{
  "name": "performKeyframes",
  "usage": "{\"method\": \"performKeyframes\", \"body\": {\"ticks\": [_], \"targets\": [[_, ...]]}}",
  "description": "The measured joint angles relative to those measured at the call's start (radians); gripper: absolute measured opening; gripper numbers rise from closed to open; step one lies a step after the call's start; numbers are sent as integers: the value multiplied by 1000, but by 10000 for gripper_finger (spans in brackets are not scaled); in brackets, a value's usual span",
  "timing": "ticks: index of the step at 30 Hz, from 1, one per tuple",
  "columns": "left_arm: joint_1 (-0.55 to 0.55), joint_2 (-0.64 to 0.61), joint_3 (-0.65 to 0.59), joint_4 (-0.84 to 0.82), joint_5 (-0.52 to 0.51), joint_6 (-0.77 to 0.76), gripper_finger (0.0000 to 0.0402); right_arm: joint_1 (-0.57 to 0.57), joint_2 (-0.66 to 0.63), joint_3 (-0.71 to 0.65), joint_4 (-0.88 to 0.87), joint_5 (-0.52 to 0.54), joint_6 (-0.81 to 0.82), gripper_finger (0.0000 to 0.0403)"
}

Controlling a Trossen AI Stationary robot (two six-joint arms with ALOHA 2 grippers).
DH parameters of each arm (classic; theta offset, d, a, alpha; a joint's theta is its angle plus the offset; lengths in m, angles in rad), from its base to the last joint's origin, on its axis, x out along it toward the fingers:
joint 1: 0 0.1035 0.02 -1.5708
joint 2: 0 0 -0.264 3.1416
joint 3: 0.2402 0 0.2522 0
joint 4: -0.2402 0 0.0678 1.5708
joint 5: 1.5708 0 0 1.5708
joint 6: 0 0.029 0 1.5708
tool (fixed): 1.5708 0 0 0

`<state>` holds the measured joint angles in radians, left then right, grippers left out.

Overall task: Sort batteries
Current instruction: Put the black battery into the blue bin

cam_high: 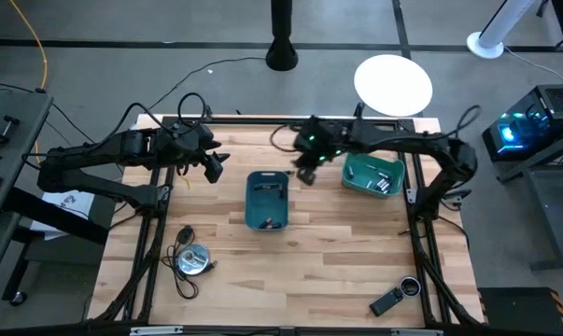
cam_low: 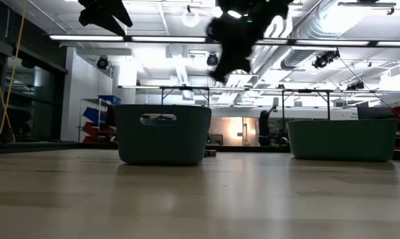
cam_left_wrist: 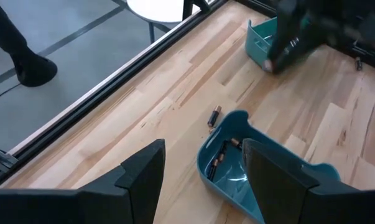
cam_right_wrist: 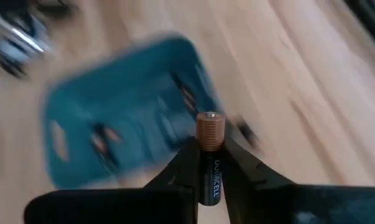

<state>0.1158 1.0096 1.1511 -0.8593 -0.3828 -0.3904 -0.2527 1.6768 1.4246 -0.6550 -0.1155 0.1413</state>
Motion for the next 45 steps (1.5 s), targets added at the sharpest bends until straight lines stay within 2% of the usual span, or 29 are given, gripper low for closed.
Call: {"method": "performKeyframes", "body": {"ticks": [6, 10, 15, 20, 28, 32, 35, 40, 45], "targets": [[0, 0, 0, 0, 1, 0, 209, 93, 124, 0, 286, -70, 126, 62], [0, 0, 0, 0, 1, 0, 209, 109, 145, 0, 292, -51, 175, 92], [0, 0, 0, 0, 2, 0, 209, 69, 132, 3, 274, -38, 168, 143], [0, 0, 0, -2, 2, -11, 209, -3, 141, 33, 206, 59, -18, 167], [-6, 3, 0, -11, 13, -55, 209, -126, 254, 33, 87, 59, -431, 169], [-19, 3, 0, -12, 23, -86, 209, -154, 316, 33, 59, 26, -569, 169], [-25, 3, 0, -12, 23, -88, 209, -144, 358, 33, 66, -24, -629, 169], [-25, 3, 0, -12, 14, -95, 209, -109, 407, 33, 121, -26, -647, 169], [-25, 3, 0, -12, -8, -106, 209, -87, 449, 36, 146, 41, -617, 163]]}}
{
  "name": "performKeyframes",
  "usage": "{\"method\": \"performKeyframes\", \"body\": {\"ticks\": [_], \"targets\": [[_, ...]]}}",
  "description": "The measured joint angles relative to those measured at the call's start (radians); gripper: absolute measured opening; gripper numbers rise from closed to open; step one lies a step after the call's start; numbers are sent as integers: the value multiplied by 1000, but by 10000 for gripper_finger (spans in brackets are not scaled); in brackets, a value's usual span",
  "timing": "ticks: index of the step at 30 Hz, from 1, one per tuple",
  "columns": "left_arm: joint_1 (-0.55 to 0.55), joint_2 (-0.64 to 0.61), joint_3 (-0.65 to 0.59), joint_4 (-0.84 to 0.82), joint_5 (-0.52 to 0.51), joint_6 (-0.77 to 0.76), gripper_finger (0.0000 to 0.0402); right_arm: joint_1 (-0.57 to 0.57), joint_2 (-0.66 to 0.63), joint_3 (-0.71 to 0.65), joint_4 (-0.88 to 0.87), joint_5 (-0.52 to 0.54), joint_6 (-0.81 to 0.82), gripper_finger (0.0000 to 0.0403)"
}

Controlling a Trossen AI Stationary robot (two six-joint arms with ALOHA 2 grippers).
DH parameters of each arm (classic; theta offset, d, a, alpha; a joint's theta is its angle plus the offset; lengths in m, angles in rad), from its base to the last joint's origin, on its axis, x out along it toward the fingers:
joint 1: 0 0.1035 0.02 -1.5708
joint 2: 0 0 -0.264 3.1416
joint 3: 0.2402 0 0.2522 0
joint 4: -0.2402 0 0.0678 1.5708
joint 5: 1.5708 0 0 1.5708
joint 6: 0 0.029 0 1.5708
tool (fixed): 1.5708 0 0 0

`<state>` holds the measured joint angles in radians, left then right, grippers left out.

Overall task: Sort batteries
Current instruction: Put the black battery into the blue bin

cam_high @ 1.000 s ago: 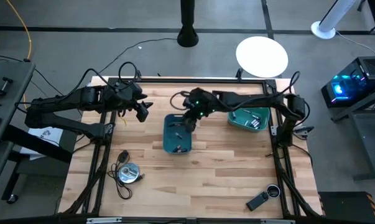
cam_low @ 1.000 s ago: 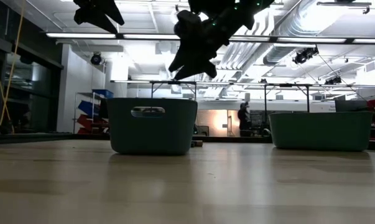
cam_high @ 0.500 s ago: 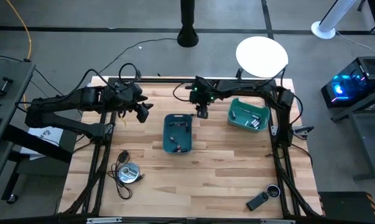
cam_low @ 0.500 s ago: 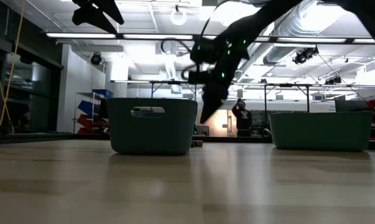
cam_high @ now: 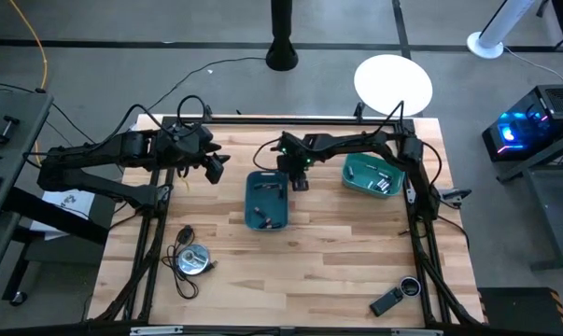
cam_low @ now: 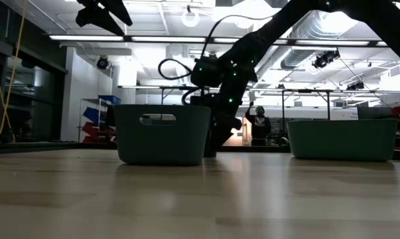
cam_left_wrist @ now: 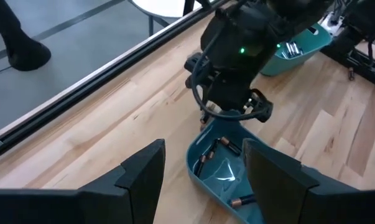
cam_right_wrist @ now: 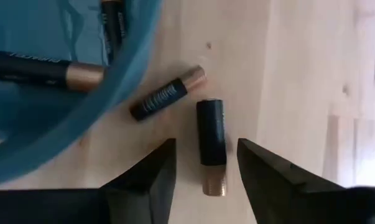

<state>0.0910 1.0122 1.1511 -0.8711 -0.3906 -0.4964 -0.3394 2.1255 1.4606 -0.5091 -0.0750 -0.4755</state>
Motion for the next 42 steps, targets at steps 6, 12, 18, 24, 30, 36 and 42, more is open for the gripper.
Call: {"method": "performKeyframes", "body": {"ticks": [6, 12, 18, 24, 30, 36, 42], "targets": [[0, 0, 0, 0, -5, 0, 209, 0, 0, 3, -56, 2, 35, 38], [0, -1, 0, 1, -29, 15, 209, -42, -98, -8, -191, 74, 75, 24], [0, 12, 0, 7, -39, 19, 209, -67, -265, -4, -230, -8, 188, 21], [0, 43, 0, 17, -40, 19, 209, 38, -323, -2, -146, -316, 355, 21], [0, 88, 0, 50, -29, 18, 209, 212, -278, -3, 21, -174, 485, 64], [-1, 118, 0, 55, 29, 19, 209, 251, -260, -3, 62, -85, 558, 174], [-37, 153, -73, 187, 140, 53, 192, 195, -325, -3, -111, -44, 523, 210]]}}
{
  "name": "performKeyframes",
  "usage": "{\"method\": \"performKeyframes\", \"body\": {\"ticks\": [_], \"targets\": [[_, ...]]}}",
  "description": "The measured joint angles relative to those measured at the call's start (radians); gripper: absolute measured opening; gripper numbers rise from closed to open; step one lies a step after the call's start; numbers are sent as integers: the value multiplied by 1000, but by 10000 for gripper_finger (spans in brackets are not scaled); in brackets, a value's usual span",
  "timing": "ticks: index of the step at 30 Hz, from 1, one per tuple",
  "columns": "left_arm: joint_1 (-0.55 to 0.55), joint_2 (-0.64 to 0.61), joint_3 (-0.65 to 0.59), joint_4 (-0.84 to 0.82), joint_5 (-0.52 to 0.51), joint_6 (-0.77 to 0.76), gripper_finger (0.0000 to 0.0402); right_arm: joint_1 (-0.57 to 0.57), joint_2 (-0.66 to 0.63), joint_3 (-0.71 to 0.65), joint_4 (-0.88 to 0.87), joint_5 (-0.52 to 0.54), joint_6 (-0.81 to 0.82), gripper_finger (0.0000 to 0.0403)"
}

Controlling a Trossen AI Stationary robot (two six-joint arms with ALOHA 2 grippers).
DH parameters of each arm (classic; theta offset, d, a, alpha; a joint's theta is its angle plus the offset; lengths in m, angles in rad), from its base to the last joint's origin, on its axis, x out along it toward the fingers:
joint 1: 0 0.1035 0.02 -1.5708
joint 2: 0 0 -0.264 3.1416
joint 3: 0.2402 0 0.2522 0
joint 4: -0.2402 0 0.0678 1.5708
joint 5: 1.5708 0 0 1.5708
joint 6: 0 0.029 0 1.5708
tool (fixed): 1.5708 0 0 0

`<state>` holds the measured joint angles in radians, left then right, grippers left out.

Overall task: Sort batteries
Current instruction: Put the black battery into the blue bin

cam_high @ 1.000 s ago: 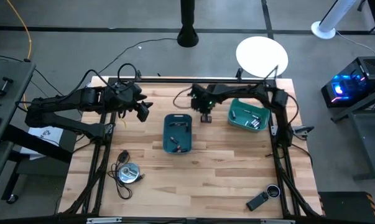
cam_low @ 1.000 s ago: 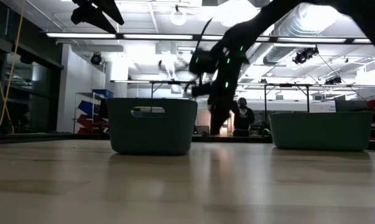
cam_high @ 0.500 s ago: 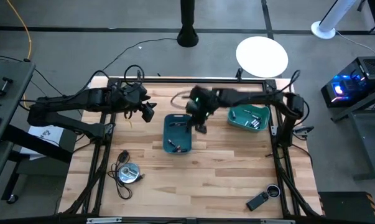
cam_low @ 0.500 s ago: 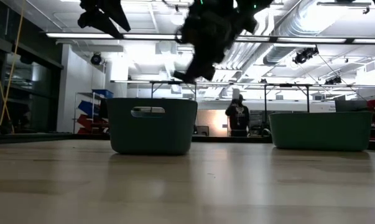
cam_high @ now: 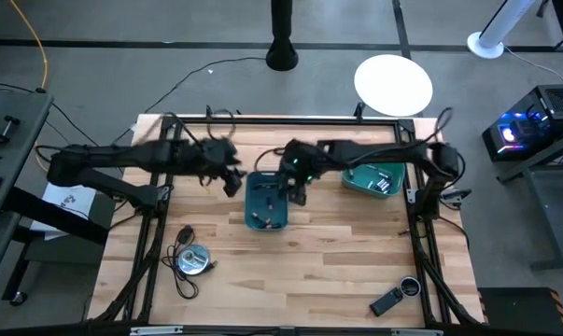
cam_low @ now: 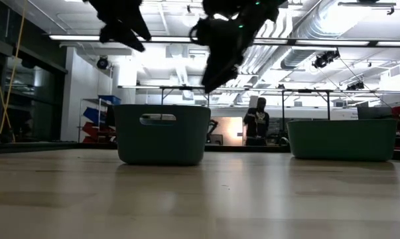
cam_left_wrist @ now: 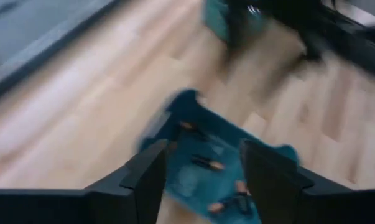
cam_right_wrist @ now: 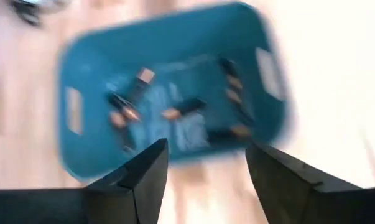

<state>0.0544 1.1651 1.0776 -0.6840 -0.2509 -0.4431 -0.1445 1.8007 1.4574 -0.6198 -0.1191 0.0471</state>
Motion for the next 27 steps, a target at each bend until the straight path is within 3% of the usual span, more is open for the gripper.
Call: {"method": "performKeyframes", "body": {"ticks": [4, 6, 8, 10, 12, 18, 27], "targets": [[-62, 72, -122, 217, 59, -4, 111, -35, -92, 0, -137, 101, -42, 174], [-88, 131, -164, 328, 86, -6, 46, -49, -157, 0, -182, 141, -48, 138], [-101, 203, -178, 402, 124, 0, 14, -63, -223, 0, -223, 181, -47, 93], [-101, 274, -177, 447, 153, 12, 12, -74, -279, 0, -256, 223, -21, 36], [-89, 339, -160, 441, 162, 41, 4, -81, -326, 0, -286, 252, 17, 12], [-28, 472, -95, 245, 197, 161, 1, -69, -408, 1, -323, 288, 139, 2], [30, 477, -71, -102, 171, 304, 0, 2, -389, 1, -314, 302, 194, 1]]}}
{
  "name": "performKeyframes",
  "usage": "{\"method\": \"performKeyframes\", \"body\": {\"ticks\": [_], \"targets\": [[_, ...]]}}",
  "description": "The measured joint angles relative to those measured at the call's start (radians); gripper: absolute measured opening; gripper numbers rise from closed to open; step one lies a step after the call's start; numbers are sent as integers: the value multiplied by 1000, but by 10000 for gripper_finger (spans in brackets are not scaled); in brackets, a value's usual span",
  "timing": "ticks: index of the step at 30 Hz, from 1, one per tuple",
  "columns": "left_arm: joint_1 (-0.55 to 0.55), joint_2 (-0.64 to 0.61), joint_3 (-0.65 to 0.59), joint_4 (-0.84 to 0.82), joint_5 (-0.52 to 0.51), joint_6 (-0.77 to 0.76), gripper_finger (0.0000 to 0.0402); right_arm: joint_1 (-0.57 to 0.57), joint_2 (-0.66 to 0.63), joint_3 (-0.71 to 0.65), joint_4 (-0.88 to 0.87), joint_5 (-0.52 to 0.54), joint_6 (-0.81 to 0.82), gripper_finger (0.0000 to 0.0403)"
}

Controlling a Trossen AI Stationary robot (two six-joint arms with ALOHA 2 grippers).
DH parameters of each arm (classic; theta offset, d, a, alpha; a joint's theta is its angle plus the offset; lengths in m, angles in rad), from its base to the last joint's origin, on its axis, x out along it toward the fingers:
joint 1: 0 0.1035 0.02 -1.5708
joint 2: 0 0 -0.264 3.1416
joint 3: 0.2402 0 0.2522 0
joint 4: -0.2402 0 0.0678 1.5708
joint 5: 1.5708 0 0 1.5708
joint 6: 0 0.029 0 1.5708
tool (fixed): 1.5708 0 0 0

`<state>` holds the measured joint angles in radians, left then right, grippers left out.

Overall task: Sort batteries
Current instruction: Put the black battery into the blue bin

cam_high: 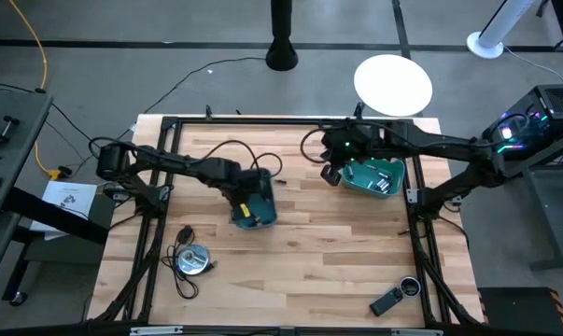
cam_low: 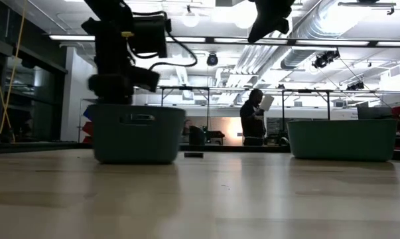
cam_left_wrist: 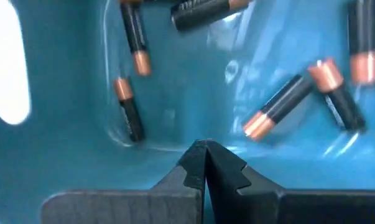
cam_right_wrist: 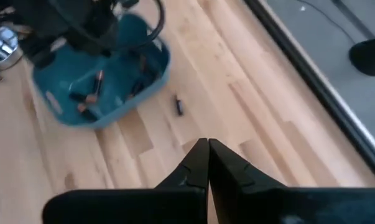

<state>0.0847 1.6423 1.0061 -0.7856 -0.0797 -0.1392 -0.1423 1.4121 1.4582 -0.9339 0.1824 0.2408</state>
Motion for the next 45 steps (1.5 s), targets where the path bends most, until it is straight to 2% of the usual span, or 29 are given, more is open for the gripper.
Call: {"method": "performKeyframes", "body": {"ticks": [8, 13, 15, 20, 25, 30, 36, 38, 42, 45], "targets": [[8, -58, 0, -181, -43, 36, 0, 28, 137, 0, 50, -130, -31, 0], [17, -131, -1, -202, -62, 2, 0, 19, 297, 0, 243, -120, -11, 3], [18, -189, -1, -196, -62, -39, 0, 3, 364, 0, 323, -148, -16, 12], [-5, -388, -1, -184, -70, -140, 0, -46, 518, 0, 463, -221, -49, 75], [-81, -602, -4, -138, -159, -258, 0, -79, 625, -1, 463, -221, -156, 157], [-169, -752, -14, -77, -284, -375, 0, -80, 685, 0, 483, -200, -264, 189], [-236, -815, -14, -84, -391, -445, 0, -80, 746, 7, 486, -185, -252, 170], [-249, -816, -14, -83, -401, -459, 0, -80, 761, 7, 469, -182, -228, 138], [-279, -822, -14, -11, -401, -484, 0, -72, 746, 7, 437, -196, -218, 27], [-304, -842, -14, 153, -391, -440, 0, -63, 697, -1, 386, -209, -215, 20]]}}
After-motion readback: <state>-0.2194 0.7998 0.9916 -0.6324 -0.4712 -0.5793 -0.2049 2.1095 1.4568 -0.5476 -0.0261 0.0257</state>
